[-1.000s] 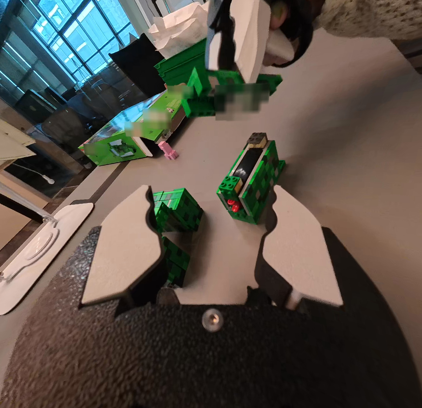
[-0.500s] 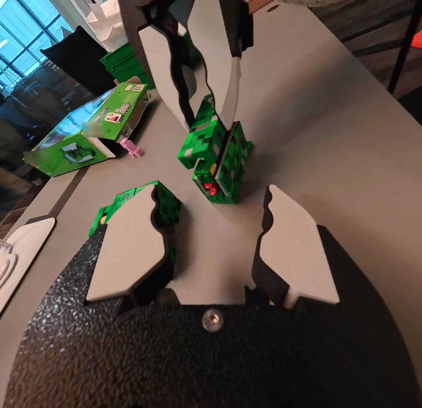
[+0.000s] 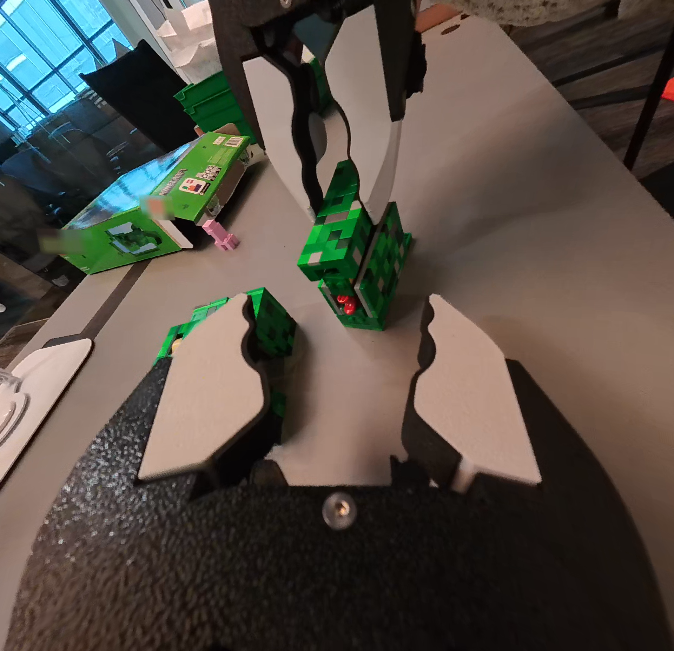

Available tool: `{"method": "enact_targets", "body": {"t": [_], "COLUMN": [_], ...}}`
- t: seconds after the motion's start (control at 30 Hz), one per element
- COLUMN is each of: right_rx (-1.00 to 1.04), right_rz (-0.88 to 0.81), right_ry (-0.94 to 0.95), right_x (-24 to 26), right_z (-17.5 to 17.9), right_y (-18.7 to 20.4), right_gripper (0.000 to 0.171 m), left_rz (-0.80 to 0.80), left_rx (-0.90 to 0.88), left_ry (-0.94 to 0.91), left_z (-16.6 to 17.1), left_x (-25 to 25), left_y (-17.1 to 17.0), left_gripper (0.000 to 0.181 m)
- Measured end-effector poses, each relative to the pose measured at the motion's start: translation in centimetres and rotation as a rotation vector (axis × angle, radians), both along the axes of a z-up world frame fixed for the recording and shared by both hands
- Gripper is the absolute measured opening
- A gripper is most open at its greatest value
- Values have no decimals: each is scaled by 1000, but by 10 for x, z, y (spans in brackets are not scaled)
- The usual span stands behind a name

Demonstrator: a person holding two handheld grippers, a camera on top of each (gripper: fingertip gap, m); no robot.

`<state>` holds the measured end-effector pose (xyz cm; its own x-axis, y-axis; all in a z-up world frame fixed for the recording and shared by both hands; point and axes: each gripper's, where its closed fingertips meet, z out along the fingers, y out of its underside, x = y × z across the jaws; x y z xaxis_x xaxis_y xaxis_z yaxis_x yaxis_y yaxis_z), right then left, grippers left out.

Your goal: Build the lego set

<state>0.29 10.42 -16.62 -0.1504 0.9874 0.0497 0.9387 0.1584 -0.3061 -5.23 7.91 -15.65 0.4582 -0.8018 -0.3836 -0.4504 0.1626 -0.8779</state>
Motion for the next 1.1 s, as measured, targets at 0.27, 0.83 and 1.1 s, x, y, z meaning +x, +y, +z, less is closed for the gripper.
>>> {"method": "enact_targets", "body": {"t": [0.27, 0.83, 1.1], "right_rx": [21, 90, 91], "right_rz": [-42, -63, -69], "right_ry": [-50, -175, -188], "right_x": [2, 4, 3], "right_z": [0, -1, -1], "right_y": [-1, -1, -1], "right_gripper": [35, 35, 35], "left_rz": [-2, -125, -138], "left_rx": [-11, 97, 47], "left_ry": [10, -60, 10], "left_z": [-4, 10, -11], "left_x": [3, 28, 39], "left_y": [0, -22, -21], "left_gripper": [87, 84, 89]}}
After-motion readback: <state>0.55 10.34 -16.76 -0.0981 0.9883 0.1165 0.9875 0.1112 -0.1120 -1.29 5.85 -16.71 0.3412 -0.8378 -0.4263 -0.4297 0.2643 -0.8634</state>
